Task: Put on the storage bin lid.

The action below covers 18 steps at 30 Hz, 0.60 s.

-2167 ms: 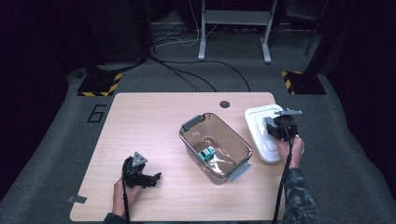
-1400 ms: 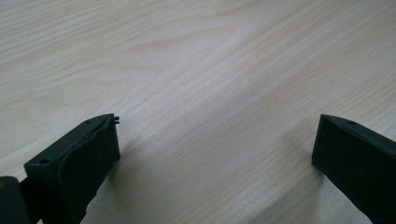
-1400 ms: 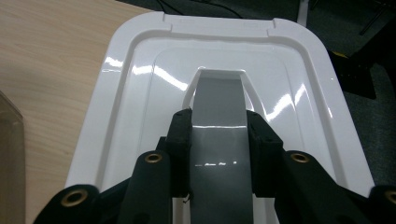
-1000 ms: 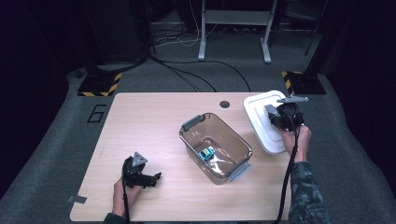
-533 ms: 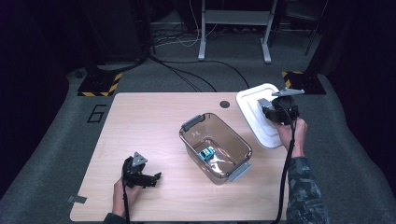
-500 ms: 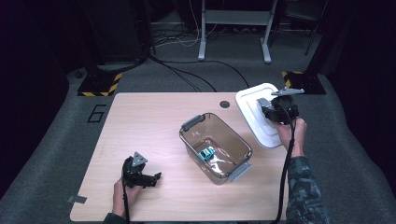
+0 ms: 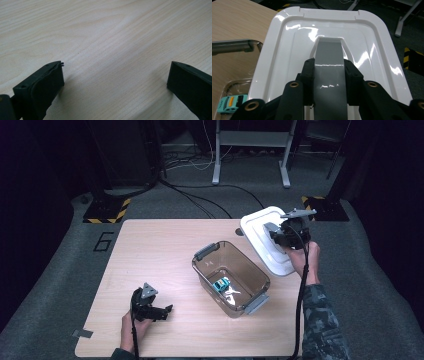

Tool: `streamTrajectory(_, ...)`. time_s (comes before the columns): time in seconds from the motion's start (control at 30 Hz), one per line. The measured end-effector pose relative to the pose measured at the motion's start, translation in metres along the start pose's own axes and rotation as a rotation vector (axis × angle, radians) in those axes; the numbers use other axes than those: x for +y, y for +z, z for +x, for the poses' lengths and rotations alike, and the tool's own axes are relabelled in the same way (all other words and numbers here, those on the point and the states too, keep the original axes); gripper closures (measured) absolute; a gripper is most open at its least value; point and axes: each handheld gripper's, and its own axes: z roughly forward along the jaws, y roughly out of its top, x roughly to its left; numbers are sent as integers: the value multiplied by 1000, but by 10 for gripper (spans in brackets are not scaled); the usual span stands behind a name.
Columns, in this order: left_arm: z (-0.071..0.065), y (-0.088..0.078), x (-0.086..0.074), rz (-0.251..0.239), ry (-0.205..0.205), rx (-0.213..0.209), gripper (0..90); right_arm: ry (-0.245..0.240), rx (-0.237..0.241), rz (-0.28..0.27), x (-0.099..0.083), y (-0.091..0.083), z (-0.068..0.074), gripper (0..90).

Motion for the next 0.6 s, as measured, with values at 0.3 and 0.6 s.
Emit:
streamTrajectory(0.3, 0, 0, 0, 5, 6, -1, 2, -20, 62, 4, 8, 3, 15, 664)
streamTrajectory(0.6, 0, 0, 0, 5, 6, -1, 2, -19, 128, 22, 12, 8, 37, 664)
